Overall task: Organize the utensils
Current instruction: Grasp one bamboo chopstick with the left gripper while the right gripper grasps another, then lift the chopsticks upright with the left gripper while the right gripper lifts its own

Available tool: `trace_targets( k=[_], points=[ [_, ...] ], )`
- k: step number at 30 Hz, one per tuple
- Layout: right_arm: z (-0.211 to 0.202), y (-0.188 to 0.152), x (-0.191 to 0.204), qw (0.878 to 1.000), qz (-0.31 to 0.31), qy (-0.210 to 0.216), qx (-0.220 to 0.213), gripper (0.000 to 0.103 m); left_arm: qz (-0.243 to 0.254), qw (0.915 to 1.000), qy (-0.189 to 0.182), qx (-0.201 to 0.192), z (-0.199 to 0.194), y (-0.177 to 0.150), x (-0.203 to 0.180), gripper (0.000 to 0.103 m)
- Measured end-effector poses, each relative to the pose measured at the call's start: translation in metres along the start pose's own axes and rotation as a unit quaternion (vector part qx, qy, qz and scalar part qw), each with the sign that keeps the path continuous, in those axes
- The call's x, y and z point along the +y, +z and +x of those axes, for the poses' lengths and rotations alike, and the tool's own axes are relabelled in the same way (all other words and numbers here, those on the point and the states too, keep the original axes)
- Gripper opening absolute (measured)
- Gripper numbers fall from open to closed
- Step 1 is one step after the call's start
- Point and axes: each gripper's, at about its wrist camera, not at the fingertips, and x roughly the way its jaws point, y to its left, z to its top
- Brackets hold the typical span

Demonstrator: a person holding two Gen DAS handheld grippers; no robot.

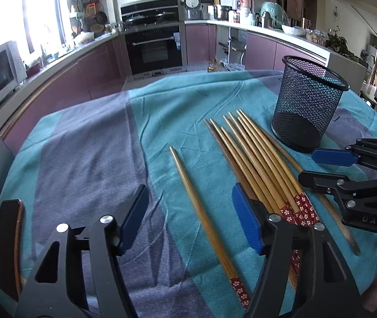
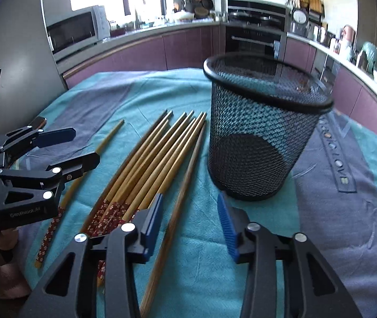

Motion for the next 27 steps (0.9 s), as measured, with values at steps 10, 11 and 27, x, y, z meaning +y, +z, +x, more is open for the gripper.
trace_targets(
  k=[10,11,27],
  points=[
    [0.012,0.011,-0.002,1.0,0.007,-0.002,0.006,0.026,-0.015,0.9985,-0.022,0.049,0.034,0.01,0.003,0.037],
    [0.012,0.01,-0.003,1.0,0.01,0.001,0.005,0.021,-0.017,0.9983,-0.024,0.05,0.035,0.011,0.003,0.034],
    [-0.017,0.009,-0.011,0.998,0.029,0.044,-0.029,0.006,-0.045,0.9966,-0.058,0.037,0.013,0.013,0.002,0.007]
  ],
)
